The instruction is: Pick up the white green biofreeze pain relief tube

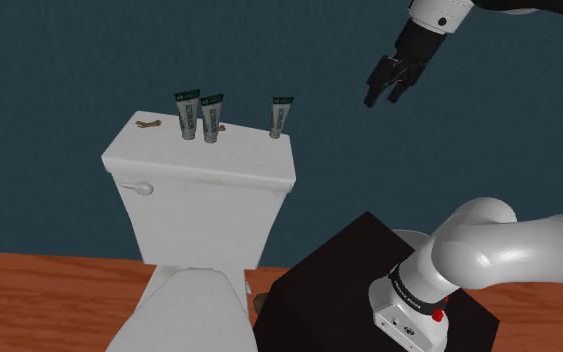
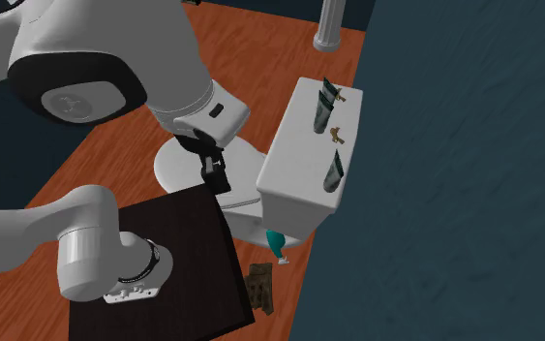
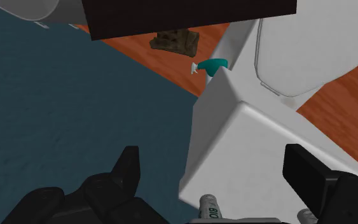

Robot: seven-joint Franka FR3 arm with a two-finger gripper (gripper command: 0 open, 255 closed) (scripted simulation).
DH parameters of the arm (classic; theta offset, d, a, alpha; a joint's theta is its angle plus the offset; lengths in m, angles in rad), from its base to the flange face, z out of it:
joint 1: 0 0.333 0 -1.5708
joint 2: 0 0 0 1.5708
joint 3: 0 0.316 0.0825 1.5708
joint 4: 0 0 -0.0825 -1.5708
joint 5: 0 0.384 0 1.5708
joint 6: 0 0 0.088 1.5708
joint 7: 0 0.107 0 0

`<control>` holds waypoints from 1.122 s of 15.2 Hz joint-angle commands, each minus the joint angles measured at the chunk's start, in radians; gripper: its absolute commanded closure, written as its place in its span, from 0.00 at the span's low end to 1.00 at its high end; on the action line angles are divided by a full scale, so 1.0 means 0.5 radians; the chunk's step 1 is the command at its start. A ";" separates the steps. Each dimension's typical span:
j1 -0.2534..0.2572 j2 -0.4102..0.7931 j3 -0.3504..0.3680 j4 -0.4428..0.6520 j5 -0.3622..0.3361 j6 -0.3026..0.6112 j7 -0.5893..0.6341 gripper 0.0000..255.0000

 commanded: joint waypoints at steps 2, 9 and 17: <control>0.021 0.064 -0.035 0.014 -0.021 0.050 -0.094 0.00; 0.186 0.557 -0.248 0.203 -0.104 0.354 -0.730 0.00; 0.359 1.165 -0.393 0.579 -0.051 0.573 -1.440 0.00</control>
